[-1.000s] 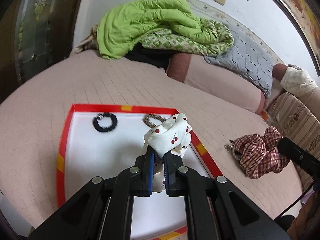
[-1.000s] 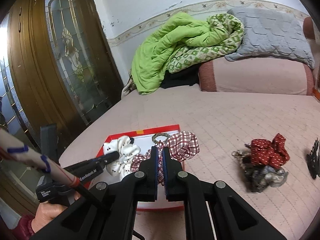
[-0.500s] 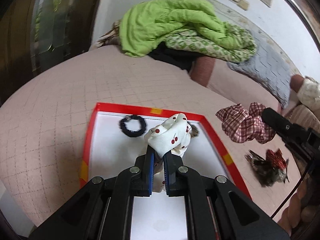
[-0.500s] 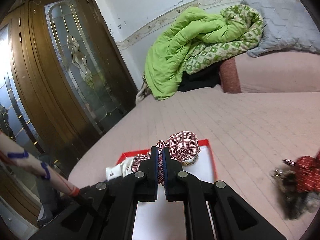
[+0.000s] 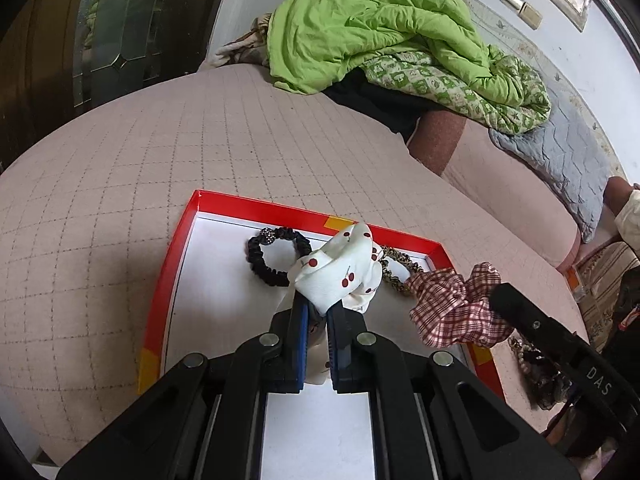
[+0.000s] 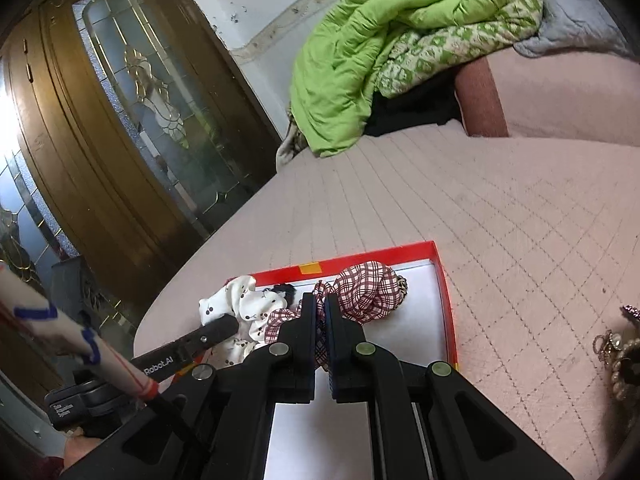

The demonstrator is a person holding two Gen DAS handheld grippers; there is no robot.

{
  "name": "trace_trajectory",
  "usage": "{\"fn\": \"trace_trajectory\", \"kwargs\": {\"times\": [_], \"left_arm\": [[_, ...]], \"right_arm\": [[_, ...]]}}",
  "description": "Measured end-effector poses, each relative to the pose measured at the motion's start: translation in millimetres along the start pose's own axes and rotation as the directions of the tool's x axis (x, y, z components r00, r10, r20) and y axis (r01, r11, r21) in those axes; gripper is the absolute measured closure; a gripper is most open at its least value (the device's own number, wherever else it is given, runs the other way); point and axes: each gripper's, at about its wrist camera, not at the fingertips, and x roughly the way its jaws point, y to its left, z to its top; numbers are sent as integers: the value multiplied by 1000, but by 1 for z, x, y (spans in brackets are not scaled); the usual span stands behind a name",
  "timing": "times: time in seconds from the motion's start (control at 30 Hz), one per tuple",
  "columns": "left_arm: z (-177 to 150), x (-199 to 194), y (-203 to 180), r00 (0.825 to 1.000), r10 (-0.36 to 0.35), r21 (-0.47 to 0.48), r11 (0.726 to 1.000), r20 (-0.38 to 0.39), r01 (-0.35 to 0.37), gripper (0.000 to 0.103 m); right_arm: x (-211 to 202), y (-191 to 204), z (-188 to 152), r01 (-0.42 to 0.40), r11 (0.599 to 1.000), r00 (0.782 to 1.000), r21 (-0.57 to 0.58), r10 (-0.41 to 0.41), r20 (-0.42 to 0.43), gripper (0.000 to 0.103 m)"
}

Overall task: Organize jewelry
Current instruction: 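Lower both scrunchies into the box and open both grippers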

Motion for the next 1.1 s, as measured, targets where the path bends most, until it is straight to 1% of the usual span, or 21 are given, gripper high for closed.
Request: {"fn": "trace_trajectory", "kwargs": {"times": [0.13, 0.2, 0.3, 0.4, 0.6, 0.7, 0.9, 1.0, 1.1], "left_arm": [[-1, 3, 3, 1000, 23, 1, 1000, -17, -23, 95], [-1, 5, 5, 999, 28, -3, 1000, -25, -28, 95], [-2, 8, 4, 999, 37, 1, 999, -39, -37, 95], [-2, 9, 4, 998, 47, 4, 999, -43, -46, 95], [2, 14, 8, 997, 51, -21, 998, -52, -53, 95], [1, 20, 6, 996, 52, -12, 999, -76, -53, 95], [-2, 22, 3, 995, 44, 9, 999, -90, -43, 95], [-6, 21, -1, 993, 39, 31, 999, -110, -36, 95], [-11, 19, -1, 988, 20, 43, 999, -150, -14, 94]], "right_arm": [[5, 1, -1, -9, 1000, 1000, -1, 9, -22, 97], [10, 2, -3, 8, 1000, 999, -17, -9, -52, 97], [19, -3, -7, 30, 1000, 994, 2, -30, -106, 97], [23, -7, -10, 78, 997, 988, -3, -77, -134, 97], [31, -17, -14, 118, 993, 976, 18, -113, -187, 97], [33, -18, -14, 139, 990, 971, 4, -135, -197, 96], [37, -21, -15, 142, 990, 967, 18, -135, -217, 96], [35, -20, -15, 146, 989, 965, 10, -140, -220, 96], [32, -21, -16, 151, 988, 965, 20, -143, -221, 96]]}}
